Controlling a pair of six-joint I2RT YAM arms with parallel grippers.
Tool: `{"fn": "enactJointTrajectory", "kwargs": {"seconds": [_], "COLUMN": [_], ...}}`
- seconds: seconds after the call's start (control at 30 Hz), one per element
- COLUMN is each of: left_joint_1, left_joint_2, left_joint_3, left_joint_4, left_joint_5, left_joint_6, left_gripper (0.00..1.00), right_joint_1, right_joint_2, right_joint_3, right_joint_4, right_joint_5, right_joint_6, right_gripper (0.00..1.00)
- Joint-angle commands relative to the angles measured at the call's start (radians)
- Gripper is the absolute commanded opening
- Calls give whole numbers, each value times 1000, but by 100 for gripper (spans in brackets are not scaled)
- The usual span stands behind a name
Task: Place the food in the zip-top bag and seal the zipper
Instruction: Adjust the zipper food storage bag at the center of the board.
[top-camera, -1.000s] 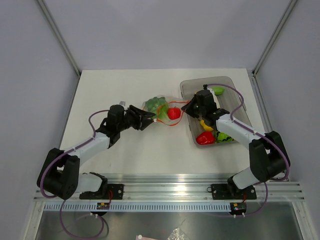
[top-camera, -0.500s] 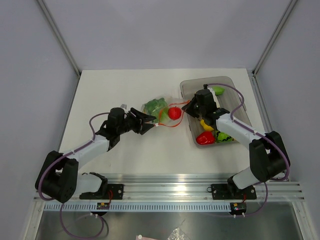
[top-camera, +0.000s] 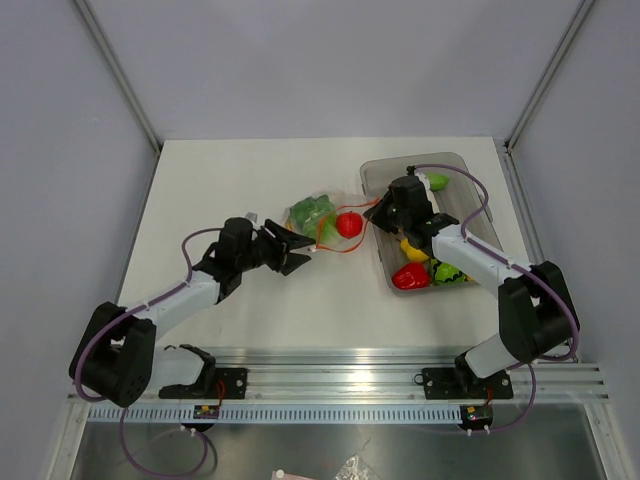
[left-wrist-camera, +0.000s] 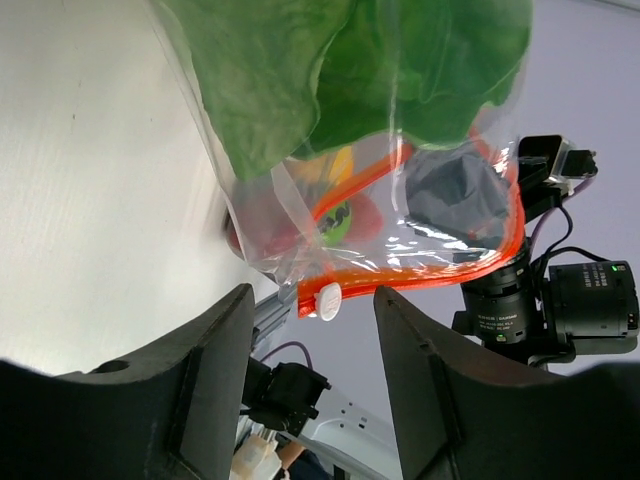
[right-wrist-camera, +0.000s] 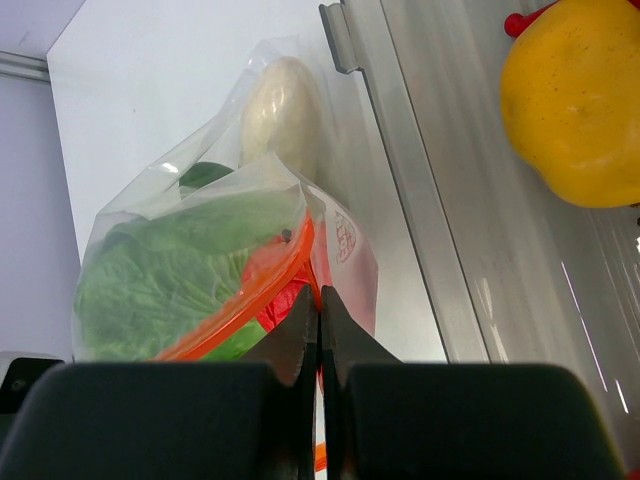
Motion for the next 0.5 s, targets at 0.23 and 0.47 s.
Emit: {"fn": "enactJointTrajectory", "kwargs": {"seconds": [0.23,0.47], "left_joint_1": [-38,-36], "left_joint_2": [30,16], "left_joint_3": [-21,5], "left_joint_4": [113,98], "left_joint_5": [-29,-87], "left_joint_6": [-79,-69], "left_gripper": [43,18], "right_joint_1": [7,7], "right_joint_2": [-5,-13], "right_joint_3": [35,22], "right_joint_4": [10,13], "right_joint_5": [40,46], "right_joint_6": [-3,-7], "right_gripper": [0,0]}}
